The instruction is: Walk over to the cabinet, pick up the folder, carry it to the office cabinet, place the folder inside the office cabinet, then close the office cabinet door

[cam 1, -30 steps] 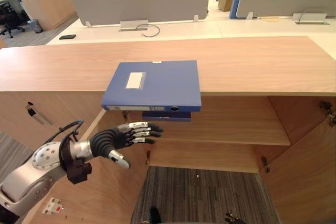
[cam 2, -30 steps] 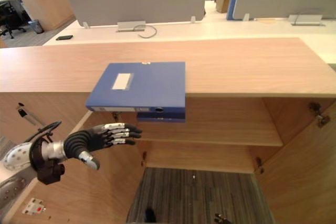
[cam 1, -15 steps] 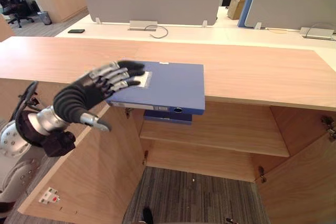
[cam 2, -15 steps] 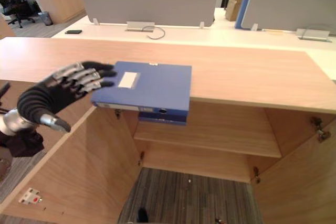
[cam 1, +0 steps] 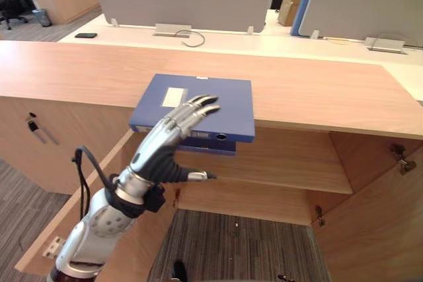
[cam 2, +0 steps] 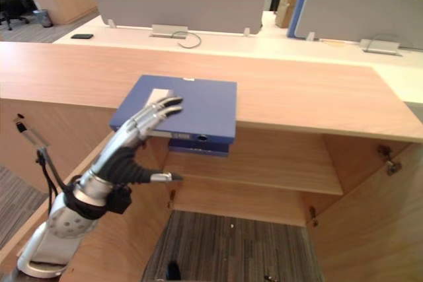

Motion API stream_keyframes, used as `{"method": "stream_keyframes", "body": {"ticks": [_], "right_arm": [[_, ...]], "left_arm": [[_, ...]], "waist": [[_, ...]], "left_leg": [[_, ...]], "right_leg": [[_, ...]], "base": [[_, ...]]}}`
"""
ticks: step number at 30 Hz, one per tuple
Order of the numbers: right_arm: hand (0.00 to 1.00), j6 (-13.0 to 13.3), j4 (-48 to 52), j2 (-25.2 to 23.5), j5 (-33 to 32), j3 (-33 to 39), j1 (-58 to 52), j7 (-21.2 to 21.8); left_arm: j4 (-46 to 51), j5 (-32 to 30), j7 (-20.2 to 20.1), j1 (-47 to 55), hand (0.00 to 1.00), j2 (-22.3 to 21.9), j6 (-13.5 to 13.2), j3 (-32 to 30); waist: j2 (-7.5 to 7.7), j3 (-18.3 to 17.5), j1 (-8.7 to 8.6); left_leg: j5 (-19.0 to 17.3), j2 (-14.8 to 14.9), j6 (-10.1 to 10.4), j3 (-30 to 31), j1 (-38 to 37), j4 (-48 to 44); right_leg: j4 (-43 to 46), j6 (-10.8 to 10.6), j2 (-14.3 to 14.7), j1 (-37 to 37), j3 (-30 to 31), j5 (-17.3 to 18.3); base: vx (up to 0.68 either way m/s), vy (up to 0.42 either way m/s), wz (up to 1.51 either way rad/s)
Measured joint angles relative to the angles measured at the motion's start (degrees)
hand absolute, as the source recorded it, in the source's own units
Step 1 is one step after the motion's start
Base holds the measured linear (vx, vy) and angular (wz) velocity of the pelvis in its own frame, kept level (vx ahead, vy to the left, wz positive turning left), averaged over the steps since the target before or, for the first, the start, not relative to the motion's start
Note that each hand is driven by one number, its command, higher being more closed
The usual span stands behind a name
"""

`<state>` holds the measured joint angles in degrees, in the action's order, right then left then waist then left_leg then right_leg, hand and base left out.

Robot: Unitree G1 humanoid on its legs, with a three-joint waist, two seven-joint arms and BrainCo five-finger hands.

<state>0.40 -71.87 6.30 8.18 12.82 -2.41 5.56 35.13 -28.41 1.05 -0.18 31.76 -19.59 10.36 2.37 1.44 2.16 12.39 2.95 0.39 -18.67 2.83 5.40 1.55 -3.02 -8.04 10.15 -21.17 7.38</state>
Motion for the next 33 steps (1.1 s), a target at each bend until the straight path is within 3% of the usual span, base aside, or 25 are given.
{"method": "stream_keyframes", "body": {"ticks": [5,18,27,33], "right_arm": [[0.00,-0.13,-0.02,0.17,-0.50,-1.69,0.14,-1.31],[0.00,-0.35,0.14,0.04,-2.54,-1.65,-0.07,-2.24],[0.00,-0.36,0.40,-0.32,-2.67,-1.51,0.28,-2.63],[0.00,-0.34,1.93,-0.91,-2.69,-1.52,0.50,-2.78]], "left_arm": [[-5.07,-10.19,4.98,-2.36,0.00,0.02,-0.39,3.26],[-18.51,-20.87,9.44,-6.43,0.00,1.87,0.71,6.46],[-28.39,-27.29,13.61,-7.74,0.00,1.91,5.88,2.13],[-32.24,-29.61,14.87,-8.63,0.00,2.14,7.95,0.30]], "waist": [[-0.12,-0.28,-1.04],[-0.28,-1.02,-2.34],[0.12,-1.29,-2.43],[0.22,-1.24,-2.66]], "left_leg": [[0.04,0.46,0.05,-0.76,-0.21,0.00],[-0.80,1.05,0.92,-0.82,-1.10,0.02],[-1.78,-0.08,1.41,-0.82,-1.92,-0.01],[-2.45,-0.22,1.62,-0.85,-3.30,0.01]], "right_leg": [[-0.01,-0.46,0.25,-0.31,0.90,-0.31],[-0.47,0.19,0.78,0.36,1.10,0.13],[-1.23,-0.01,0.10,1.45,0.94,0.10],[-1.35,0.17,-0.10,2.66,0.98,0.20]], "base": [[0.01,-0.018,-0.09],[0.00,-0.010,-0.03],[0.07,-0.010,-0.01],[0.04,-0.001,-0.04]]}}
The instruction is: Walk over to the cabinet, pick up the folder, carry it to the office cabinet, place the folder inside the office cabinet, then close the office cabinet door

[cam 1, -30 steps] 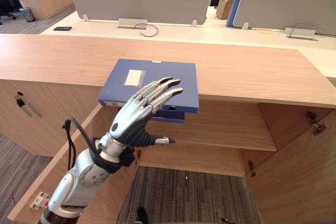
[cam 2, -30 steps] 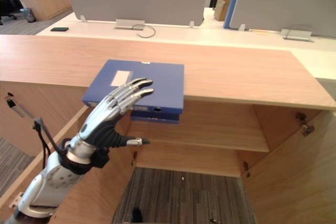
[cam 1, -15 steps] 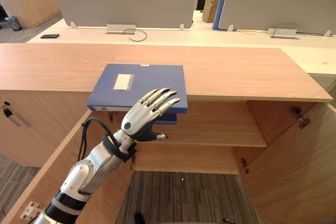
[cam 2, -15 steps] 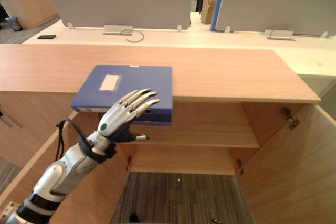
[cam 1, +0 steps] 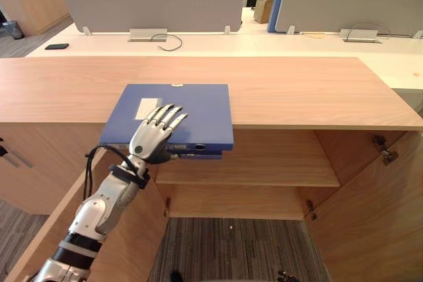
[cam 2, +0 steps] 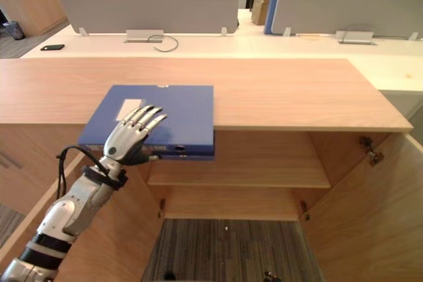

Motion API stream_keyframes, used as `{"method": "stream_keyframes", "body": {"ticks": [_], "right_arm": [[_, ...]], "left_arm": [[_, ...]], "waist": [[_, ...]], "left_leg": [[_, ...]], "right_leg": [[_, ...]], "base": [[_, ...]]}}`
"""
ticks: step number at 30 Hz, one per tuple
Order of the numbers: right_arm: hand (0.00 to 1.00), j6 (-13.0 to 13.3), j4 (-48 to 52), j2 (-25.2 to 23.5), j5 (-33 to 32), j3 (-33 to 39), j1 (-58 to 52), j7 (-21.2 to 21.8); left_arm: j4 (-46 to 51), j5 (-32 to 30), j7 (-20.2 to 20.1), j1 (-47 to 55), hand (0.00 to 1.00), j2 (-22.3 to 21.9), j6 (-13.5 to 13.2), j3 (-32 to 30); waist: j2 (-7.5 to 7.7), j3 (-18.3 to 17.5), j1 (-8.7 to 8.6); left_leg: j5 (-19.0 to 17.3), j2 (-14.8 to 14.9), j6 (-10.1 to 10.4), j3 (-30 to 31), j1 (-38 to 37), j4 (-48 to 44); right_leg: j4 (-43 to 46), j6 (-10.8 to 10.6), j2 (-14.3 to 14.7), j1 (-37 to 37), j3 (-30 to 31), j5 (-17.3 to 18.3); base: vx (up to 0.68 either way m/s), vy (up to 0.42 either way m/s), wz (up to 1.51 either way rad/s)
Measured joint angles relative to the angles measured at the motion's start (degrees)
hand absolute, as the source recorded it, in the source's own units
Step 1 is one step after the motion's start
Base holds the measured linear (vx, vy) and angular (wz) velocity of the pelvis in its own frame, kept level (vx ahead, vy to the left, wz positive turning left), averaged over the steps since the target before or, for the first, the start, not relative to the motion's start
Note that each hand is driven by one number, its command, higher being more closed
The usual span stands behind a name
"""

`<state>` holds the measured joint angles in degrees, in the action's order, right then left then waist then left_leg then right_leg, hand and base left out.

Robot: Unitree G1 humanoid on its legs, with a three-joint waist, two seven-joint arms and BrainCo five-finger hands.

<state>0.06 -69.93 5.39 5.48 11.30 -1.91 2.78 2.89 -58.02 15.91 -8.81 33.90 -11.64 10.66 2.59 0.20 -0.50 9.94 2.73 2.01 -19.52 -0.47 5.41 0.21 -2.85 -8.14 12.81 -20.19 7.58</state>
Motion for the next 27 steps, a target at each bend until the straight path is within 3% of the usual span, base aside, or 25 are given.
{"method": "stream_keyframes", "body": {"ticks": [8,22,23,27], "right_arm": [[0.00,-0.02,0.25,-0.09,-0.01,0.45,-0.28,0.00],[0.00,-0.01,0.55,-0.10,-0.04,0.45,-0.53,0.00],[0.00,-0.01,0.55,-0.10,-0.04,0.44,-0.58,0.00],[0.00,0.00,0.55,-0.09,-0.08,0.40,-0.80,-0.01]], "left_arm": [[-3.24,-1.29,0.71,-0.14,0.00,0.00,1.08,-3.04],[-9.72,-2.22,1.63,-1.58,0.00,-0.01,1.83,-3.15],[-10.54,-2.32,1.74,-1.71,1.00,-0.01,1.82,-3.15],[-12.94,-2.93,2.45,-3.40,1.00,-0.02,2.12,-3.78]], "waist": [[0.20,0.09,-0.10],[0.99,0.05,-0.33],[1.00,0.05,-0.37],[1.01,-0.22,-0.52]], "left_leg": [[-0.61,-0.03,0.36,-0.11,-0.22,0.02],[-1.53,-0.52,0.52,-0.60,-1.17,0.00],[-1.63,-0.51,0.60,-0.75,-1.62,0.01],[-1.99,-0.51,0.66,-1.30,-2.37,0.03]], "right_leg": [[-0.60,0.74,-0.13,0.35,0.02,0.45],[0.23,1.36,-0.56,0.76,0.09,0.78],[0.19,1.43,-0.57,1.16,0.12,0.82],[0.06,2.06,-0.73,1.72,0.15,1.21]], "base": [[0.00,0.003,-0.01],[0.01,0.009,-0.01],[-0.02,0.013,-0.05],[-0.04,0.021,-0.07]]}}
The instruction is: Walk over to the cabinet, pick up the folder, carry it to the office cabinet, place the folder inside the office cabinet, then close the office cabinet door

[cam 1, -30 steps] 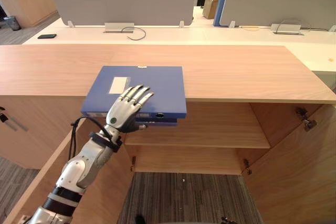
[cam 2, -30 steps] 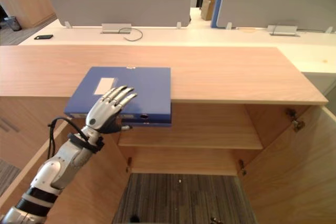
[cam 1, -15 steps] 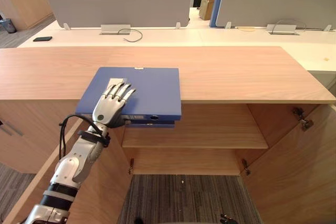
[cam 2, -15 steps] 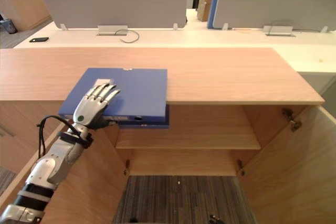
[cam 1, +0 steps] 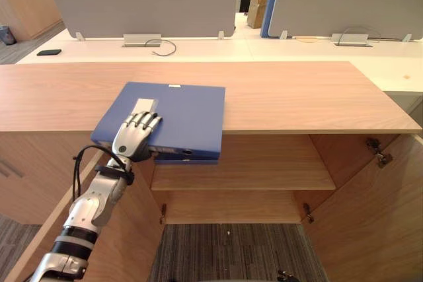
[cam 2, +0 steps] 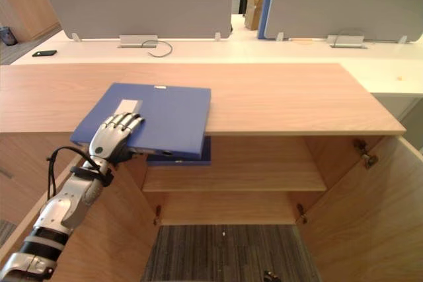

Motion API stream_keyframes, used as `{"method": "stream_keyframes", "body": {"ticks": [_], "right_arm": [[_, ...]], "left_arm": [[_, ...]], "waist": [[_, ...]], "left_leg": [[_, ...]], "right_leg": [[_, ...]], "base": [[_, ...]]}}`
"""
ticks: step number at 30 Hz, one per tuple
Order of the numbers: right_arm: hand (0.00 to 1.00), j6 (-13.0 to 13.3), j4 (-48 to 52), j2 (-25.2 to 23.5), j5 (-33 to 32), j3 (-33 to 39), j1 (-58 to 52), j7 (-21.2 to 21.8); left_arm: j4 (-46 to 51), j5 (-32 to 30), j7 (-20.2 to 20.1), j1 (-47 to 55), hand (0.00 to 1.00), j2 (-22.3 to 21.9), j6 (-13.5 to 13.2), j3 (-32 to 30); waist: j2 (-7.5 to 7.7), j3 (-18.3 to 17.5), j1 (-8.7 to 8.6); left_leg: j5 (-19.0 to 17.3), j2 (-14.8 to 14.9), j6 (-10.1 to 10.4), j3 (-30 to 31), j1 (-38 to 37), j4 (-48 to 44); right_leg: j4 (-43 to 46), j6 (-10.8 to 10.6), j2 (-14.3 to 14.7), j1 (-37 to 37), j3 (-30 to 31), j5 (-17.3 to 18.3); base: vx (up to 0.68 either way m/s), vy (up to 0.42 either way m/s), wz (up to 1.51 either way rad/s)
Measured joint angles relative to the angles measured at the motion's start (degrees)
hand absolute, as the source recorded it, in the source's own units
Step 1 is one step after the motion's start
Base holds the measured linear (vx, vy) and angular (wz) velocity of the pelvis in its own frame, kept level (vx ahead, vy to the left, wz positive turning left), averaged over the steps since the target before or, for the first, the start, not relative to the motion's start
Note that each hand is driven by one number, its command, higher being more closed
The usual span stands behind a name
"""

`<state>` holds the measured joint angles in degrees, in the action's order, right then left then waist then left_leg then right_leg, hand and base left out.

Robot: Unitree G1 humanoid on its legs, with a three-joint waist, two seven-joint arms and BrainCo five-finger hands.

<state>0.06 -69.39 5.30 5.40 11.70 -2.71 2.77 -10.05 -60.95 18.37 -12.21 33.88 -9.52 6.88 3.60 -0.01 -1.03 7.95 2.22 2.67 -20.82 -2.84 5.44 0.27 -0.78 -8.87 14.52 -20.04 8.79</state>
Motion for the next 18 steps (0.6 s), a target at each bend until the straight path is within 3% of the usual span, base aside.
{"method": "stream_keyframes", "body": {"ticks": [10,18], "right_arm": [[0.00,0.01,0.01,0.04,-0.36,0.00,-1.63,-0.04],[0.00,0.15,0.02,0.01,-1.90,-0.53,-1.29,-0.04]], "left_arm": [[-3.31,-1.52,1.77,-1.32,1.00,0.00,1.49,-1.62],[-3.92,-1.41,2.05,-0.61,1.00,-0.01,1.09,-1.25]], "waist": [[0.78,-1.53,-1.15],[1.25,-2.59,-1.19]], "left_leg": [[-0.97,-0.93,-0.27,-0.21,-0.28,-0.02],[-1.39,-0.91,-0.24,-0.51,-1.22,-0.02]], "right_leg": [[0.19,0.26,-0.87,0.15,-0.02,0.16],[1.11,0.26,-1.04,0.45,-0.11,0.13]], "base": [[0.00,0.019,-0.01],[0.00,0.010,-0.01]]}}
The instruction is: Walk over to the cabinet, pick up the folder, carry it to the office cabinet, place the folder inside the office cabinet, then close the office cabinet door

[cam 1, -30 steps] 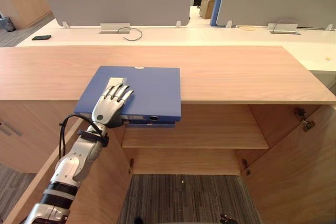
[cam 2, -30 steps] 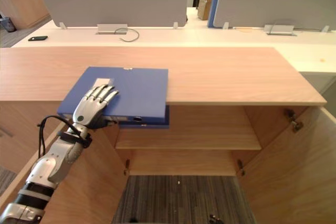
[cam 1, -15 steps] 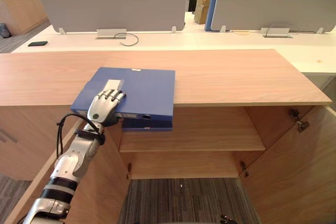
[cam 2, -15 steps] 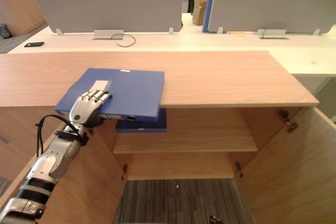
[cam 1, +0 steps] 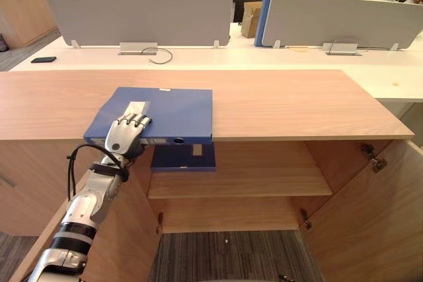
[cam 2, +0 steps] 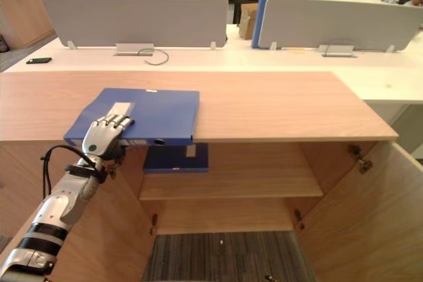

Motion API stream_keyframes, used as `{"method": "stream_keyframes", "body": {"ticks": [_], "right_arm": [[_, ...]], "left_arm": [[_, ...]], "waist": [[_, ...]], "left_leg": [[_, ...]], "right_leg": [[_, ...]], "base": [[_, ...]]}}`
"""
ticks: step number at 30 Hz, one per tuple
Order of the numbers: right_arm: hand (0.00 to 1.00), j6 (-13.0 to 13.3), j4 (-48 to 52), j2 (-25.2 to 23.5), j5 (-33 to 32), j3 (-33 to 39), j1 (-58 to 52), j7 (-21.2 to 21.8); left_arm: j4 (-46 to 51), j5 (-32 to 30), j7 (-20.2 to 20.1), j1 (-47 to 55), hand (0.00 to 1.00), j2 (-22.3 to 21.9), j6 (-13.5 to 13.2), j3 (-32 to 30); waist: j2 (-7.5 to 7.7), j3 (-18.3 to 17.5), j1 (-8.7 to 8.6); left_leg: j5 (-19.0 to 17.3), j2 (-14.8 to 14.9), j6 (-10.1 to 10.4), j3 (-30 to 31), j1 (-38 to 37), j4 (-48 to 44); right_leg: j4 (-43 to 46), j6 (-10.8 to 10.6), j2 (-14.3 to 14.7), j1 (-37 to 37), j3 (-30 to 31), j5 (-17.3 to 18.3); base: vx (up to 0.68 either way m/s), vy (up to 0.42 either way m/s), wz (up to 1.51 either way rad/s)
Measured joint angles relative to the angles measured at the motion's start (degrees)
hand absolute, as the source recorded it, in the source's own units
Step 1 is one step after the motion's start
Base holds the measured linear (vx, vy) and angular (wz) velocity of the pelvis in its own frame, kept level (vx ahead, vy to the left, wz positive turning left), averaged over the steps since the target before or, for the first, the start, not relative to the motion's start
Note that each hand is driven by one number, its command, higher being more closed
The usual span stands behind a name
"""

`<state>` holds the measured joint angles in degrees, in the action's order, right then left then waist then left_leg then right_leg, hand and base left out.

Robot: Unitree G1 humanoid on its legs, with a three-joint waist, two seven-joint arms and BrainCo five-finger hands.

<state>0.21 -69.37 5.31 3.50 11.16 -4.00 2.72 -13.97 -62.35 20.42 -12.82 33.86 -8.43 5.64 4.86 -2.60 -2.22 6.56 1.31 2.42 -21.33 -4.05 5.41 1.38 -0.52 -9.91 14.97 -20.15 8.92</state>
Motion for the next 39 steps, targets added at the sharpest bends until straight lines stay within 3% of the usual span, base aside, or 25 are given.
{"method": "stream_keyframes", "body": {"ticks": [3,7,9,12,18,19,22,24,31,33,36,39], "right_arm": [[0.00,-0.01,-0.03,-0.01,-0.06,-0.04,-0.37,-0.02],[0.00,-0.05,-0.05,-0.06,-0.09,-0.03,-0.51,-0.29],[0.00,-0.12,-0.08,-0.16,-0.26,-0.04,-0.94,-0.45],[0.00,-0.17,-0.18,-0.62,-1.09,-0.04,-1.44,-0.37],[0.00,0.06,0.13,1.11,-2.45,-4.34,-0.49,0.65],[0.00,0.09,0.44,1.78,-2.55,-6.01,-0.09,0.97],[0.00,-0.03,4.17,3.40,-3.21,-11.18,-0.60,1.63],[0.00,-0.03,12.35,3.55,-5.88,-13.31,-2.36,1.78],[0.00,1.63,45.78,-0.60,-11.55,-11.09,-8.65,0.03],[0.00,3.32,58.34,-4.35,-11.65,-4.68,-8.84,-3.40],[0.00,4.46,69.32,-6.76,-10.97,-0.25,-8.60,-7.54],[0.00,4.90,78.91,-7.84,-3.92,1.29,-7.17,-12.69]], "left_arm": [[1.88,1.67,-0.09,0.79,1.00,-2.38,0.63,-1.83],[13.59,9.04,-0.16,6.56,1.00,-12.15,1.48,-7.76],[24.48,19.94,-0.55,10.86,1.00,-18.53,0.92,-11.03],[32.78,32.28,-0.89,14.30,1.00,-22.87,-0.82,-13.29],[36.40,51.67,-5.98,16.67,1.00,-24.94,-2.96,-14.12],[36.46,62.15,-9.34,17.18,1.00,-25.17,-3.59,-14.30],[37.84,74.87,-13.97,18.42,1.00,-26.07,-4.62,-14.34],[39.94,81.99,-16.73,19.88,1.00,-27.00,-5.11,-14.35],[44.33,84.94,-20.26,25.82,1.00,-27.49,-6.83,-14.41],[44.33,86.05,-20.82,26.92,1.00,-27.62,-6.64,-14.83],[44.33,86.11,-20.81,27.34,1.00,-28.65,-6.12,-15.25],[44.32,85.42,-20.21,27.35,1.00,-29.74,-5.29,-15.59]], "waist": [[-0.10,0.00,-0.04],[-0.23,0.48,-0.09],[-0.59,0.29,0.09],[-0.91,0.42,0.61],[-2.79,0.74,1.60],[-3.77,1.08,1.63],[-5.01,1.48,1.59],[-5.97,2.26,1.33],[-6.71,1.67,0.92],[-6.58,1.75,0.53],[-6.03,2.08,0.29],[-5.52,2.40,-0.03]], "left_leg": [[0.01,0.01,0.00,-0.03,0.00,0.02],[0.00,0.00,0.00,-0.07,0.04,0.03],[0.19,0.73,-0.04,-0.14,0.67,0.00],[1.15,1.70,0.04,-0.13,1.19,-0.07],[2.91,3.92,0.24,-0.02,3.29,-0.04],[3.25,4.14,0.17,0.06,3.81,0.00],[3.18,4.25,0.06,0.36,4.90,0.04],[3.90,4.10,-0.31,1.39,5.12,0.04],[5.17,4.41,-0.55,2.01,6.12,-0.01],[5.55,4.13,-0.45,1.78,6.21,-0.05],[5.57,3.94,-0.46,1.49,6.09,-0.30],[5.56,3.99,-0.45,1.28,5.75,-0.30]], "right_leg": [[0.00,-0.02,-0.05,-0.02,-0.02,-0.01],[0.55,-0.04,-0.18,-0.37,-0.08,-0.02],[2.02,-0.12,-0.12,-1.77,0.32,-0.07],[2.48,-0.29,0.43,-2.50,0.75,-1.02],[2.48,-0.76,2.52,-5.06,1.81,-2.40],[2.36,-0.76,2.75,-5.56,1.98,-2.39],[0.86,-0.84,2.99,-5.89,2.13,-2.31],[0.74,-1.08,3.37,-6.03,2.00,-2.28],[-0.67,-1.79,3.92,-6.32,1.89,-2.60],[-1.15,-2.98,3.90,-6.32,2.05,-3.77],[-1.05,-3.30,3.78,-6.28,2.41,-4.11],[-0.94,-3.30,3.74,-6.20,2.91,-4.12]], "base": [[-0.04,-0.004,-0.02],[-0.03,0.007,-0.01],[-0.02,0.000,0.00],[-0.03,-0.013,-0.02],[-0.12,-0.041,-0.07],[-0.16,-0.016,-0.06],[-0.16,-0.004,-0.04],[-0.17,0.005,0.01],[-0.06,-0.001,0.03],[0.04,0.000,-0.06],[0.05,-0.005,-0.05],[0.03,-0.003,-0.08]]}}
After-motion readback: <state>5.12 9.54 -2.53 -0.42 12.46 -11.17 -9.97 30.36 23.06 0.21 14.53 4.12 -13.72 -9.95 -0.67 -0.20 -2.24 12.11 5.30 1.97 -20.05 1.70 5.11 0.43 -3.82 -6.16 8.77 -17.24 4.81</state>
